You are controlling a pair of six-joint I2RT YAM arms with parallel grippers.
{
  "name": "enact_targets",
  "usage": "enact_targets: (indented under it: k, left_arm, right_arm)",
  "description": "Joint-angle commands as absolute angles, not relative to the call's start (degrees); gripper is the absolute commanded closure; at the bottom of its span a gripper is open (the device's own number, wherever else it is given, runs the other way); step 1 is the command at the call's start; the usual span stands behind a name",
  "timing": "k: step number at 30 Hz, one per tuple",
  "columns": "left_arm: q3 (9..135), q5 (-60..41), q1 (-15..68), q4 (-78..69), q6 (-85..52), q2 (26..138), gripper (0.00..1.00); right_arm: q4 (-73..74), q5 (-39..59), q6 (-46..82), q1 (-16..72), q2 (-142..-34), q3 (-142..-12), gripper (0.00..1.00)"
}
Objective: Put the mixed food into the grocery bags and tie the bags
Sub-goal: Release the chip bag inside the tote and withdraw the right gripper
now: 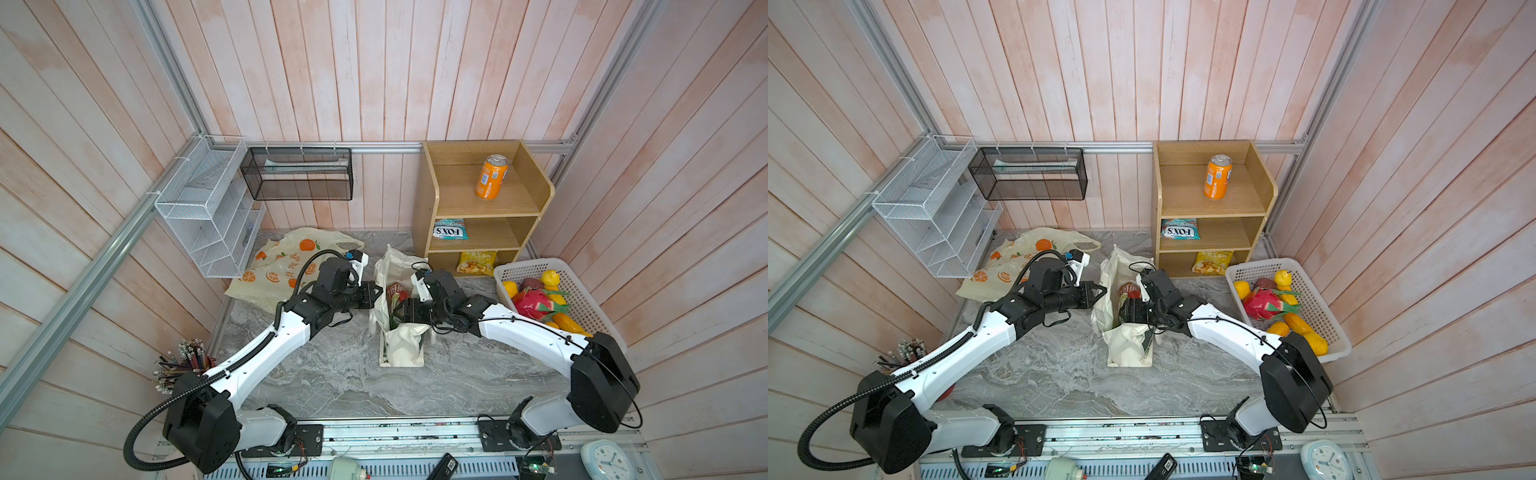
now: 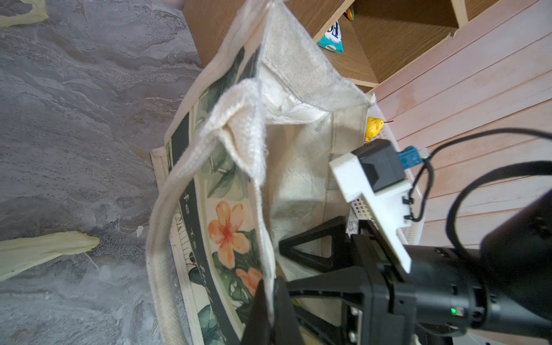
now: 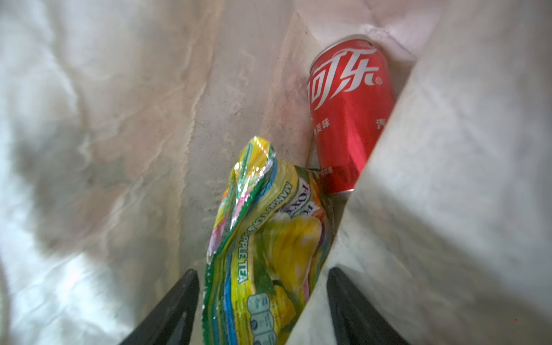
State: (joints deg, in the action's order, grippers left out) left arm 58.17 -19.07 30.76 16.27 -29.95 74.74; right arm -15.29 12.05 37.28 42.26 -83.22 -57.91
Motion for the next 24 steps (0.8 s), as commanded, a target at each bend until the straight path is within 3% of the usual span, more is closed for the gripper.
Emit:
enact_targets:
  k: [1, 7, 14, 18, 24]
  left_arm:
    - [59.7, -17.8, 30.4, 16.8, -28.7, 73.2, 1.0]
    - [59.7, -17.5, 30.4, 17.4, -28.6, 73.3, 1.0]
    - [60.0, -17.0, 30.4, 18.1, -28.8, 73.6, 1.0]
    - [60.2, -16.6, 30.4, 18.8, -28.7, 73.7, 1.0]
    - [60.2, -16.0, 30.4, 19.7, -28.7, 73.5, 1.0]
  right_arm:
    - [-21.8, 10.4, 37.3, 42.6, -78.4, -60.6, 0.28]
    - [-21.3, 9.8, 35.2, 42.6, -69.5, -63.9, 0.29]
    - [-25.0, 0.4, 31.5, 40.8, -63.4, -67.2, 0.29]
    - [-24.2, -1.3, 32.2, 37.7, -61.8, -63.0, 0.23]
    - [-17.5, 4.0, 34.4, 33.2, -61.4, -54.3, 0.2]
